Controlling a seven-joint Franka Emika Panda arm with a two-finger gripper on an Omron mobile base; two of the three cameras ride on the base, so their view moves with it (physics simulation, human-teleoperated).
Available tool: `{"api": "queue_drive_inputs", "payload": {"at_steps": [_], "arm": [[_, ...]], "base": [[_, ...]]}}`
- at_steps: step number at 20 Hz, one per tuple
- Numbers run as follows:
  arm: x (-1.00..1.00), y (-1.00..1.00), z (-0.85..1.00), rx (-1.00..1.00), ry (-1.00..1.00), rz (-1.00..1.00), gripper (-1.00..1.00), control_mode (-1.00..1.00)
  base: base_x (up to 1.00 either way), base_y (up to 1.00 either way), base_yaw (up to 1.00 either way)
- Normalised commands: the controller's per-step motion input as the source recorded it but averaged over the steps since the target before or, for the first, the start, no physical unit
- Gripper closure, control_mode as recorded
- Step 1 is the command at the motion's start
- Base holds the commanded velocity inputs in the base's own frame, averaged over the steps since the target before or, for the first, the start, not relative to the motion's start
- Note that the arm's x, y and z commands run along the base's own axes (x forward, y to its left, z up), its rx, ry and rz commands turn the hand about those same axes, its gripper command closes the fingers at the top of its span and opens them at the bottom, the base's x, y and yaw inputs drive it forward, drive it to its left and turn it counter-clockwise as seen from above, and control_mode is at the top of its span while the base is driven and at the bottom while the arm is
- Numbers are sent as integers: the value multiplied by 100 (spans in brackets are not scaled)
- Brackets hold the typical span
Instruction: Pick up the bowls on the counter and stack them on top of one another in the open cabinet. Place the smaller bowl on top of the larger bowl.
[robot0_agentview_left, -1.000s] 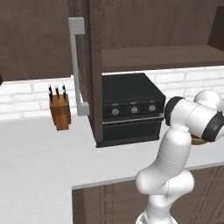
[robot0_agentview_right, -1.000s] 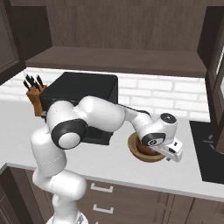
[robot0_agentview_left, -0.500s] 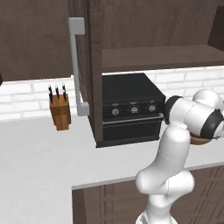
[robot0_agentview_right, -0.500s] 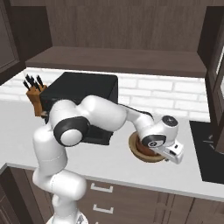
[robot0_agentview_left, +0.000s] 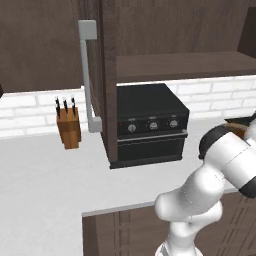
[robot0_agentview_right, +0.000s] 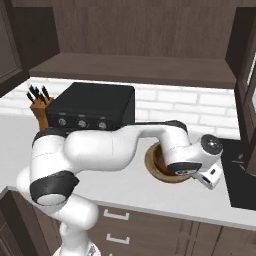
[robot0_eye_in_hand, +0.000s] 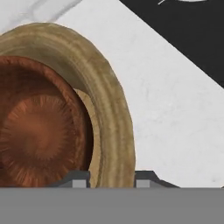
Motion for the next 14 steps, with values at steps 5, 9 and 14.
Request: {"api": "queue_drive_inputs", "payload": {"at_steps": [5,9,14], "arm": [[-66,55,100,4,-37,-14,100,-100],[-40,84,100,6,-25,-15,100,-100],[-4,85,100,10,-9,-12,100,-100]], "base": [[0,0,0],[0,0,0],[0,0,0]]}}
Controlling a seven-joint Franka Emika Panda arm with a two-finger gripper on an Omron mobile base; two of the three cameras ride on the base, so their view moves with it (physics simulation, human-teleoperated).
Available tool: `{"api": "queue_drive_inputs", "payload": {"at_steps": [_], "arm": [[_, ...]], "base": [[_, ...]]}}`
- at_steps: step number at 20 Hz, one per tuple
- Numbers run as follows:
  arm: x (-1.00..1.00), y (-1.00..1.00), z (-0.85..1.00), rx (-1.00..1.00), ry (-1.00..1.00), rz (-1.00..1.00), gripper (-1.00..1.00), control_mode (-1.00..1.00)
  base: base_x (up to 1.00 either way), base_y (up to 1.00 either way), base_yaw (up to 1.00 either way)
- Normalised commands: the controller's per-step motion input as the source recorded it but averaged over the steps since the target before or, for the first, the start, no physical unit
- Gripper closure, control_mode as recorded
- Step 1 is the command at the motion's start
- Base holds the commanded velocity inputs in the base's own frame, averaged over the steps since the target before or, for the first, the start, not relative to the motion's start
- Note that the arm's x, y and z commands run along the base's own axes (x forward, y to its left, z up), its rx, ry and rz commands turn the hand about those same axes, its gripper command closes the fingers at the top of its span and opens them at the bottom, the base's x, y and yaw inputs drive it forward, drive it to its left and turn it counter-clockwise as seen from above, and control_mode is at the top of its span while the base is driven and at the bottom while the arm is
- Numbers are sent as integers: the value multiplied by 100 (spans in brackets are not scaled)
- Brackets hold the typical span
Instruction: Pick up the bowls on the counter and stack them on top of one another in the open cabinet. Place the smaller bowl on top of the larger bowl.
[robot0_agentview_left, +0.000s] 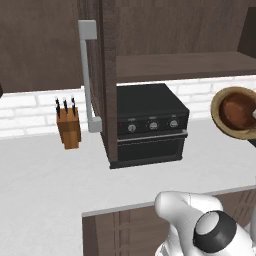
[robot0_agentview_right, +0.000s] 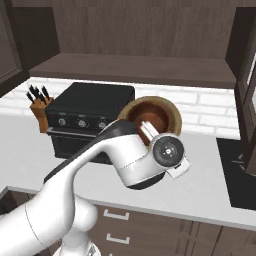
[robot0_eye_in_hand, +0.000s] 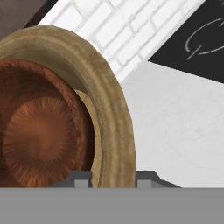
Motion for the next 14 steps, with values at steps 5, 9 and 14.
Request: {"api": "queue_drive_inputs", "payload": {"at_steps": [5,9,14], "arm": [[0,63,100,12,0,-5,100,-100],[0,57,100,15,1,-2,100,-100],[31,52,100,18,21,-4,100,-100]], "base": [[0,0,0],[0,0,0],[0,0,0]]}}
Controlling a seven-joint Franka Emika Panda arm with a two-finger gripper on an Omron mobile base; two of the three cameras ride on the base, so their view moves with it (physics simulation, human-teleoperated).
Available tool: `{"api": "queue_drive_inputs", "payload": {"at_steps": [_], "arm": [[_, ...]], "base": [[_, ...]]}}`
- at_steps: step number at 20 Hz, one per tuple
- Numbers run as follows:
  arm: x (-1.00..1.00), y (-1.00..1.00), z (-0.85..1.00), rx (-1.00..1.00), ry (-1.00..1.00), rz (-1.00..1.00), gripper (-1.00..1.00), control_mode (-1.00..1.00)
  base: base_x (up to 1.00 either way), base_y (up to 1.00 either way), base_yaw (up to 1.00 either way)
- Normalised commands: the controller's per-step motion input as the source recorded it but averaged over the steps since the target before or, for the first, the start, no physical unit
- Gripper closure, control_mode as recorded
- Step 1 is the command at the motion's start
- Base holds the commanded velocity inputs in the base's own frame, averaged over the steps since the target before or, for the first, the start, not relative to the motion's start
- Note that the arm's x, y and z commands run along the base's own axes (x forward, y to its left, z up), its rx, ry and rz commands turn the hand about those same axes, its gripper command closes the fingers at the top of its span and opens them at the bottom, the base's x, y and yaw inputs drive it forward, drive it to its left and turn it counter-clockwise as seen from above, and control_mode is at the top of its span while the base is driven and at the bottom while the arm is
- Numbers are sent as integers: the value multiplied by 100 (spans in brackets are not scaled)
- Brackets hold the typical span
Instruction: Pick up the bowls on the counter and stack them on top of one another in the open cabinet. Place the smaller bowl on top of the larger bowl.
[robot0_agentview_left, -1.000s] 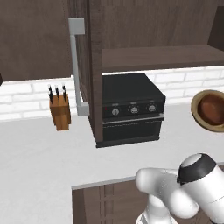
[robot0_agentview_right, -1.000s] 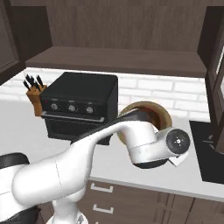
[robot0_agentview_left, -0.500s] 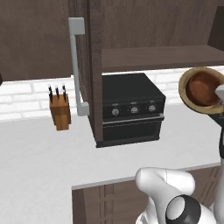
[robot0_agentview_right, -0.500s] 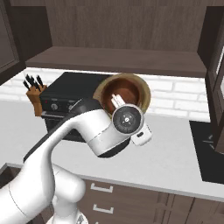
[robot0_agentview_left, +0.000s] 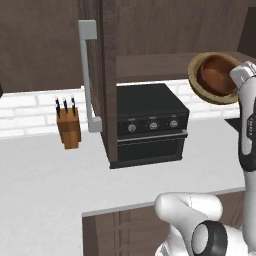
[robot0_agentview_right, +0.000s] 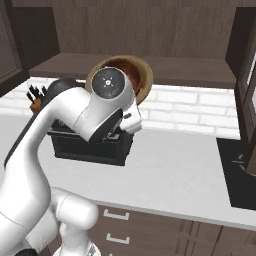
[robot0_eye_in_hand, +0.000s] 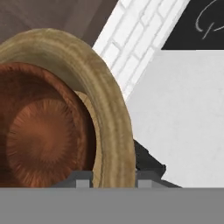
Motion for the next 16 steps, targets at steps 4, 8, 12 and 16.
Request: {"api": "queue_drive_inputs", "payload": {"at_steps": [4,8,12,16], "arm": [[75,56,54,20,24,-16,100,-100],[69,45,40,22,17,-24,100,-100],[64,36,-7,12,1,-18,100,-100],[54,21,-21,12,-10,-13,100,-100]], "base": [[0,0,0],[0,0,0],[0,0,0],[0,0,0]]}}
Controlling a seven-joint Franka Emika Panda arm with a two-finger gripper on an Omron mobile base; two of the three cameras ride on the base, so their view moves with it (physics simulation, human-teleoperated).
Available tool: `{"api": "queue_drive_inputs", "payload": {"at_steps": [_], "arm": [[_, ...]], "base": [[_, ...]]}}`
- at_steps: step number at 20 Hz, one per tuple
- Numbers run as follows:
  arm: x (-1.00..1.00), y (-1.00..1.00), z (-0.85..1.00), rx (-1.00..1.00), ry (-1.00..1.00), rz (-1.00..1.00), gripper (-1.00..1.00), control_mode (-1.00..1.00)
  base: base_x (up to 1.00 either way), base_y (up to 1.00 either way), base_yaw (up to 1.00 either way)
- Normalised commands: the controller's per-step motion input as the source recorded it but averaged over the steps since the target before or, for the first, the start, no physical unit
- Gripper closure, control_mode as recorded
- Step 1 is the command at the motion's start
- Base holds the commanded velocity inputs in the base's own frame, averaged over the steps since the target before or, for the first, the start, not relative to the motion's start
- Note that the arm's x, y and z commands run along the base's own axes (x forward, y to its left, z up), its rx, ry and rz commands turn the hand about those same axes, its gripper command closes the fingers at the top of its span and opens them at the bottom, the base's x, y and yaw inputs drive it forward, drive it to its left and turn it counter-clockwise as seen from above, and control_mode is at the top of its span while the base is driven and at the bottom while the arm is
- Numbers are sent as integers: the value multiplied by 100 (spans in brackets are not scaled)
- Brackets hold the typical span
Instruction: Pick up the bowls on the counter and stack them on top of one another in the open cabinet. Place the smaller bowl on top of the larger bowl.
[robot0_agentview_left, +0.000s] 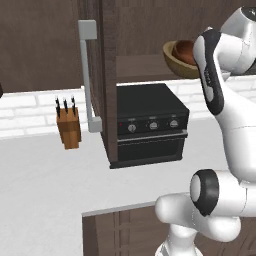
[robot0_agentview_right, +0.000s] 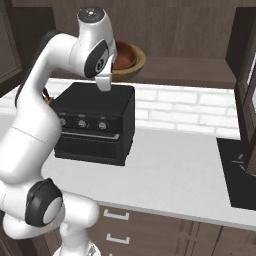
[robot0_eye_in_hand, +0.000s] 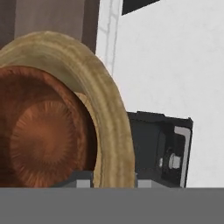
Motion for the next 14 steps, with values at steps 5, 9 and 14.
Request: {"api": "queue_drive_inputs", "payload": {"at_steps": [5,9,14], "arm": [[65,28,-15,9,-16,-13,-100,-100],[81,29,-2,0,-20,-15,-100,-100],[-23,-1,0,1,-7,-2,-100,-100]], "base": [[0,0,0],[0,0,0],[0,0,0]]}}
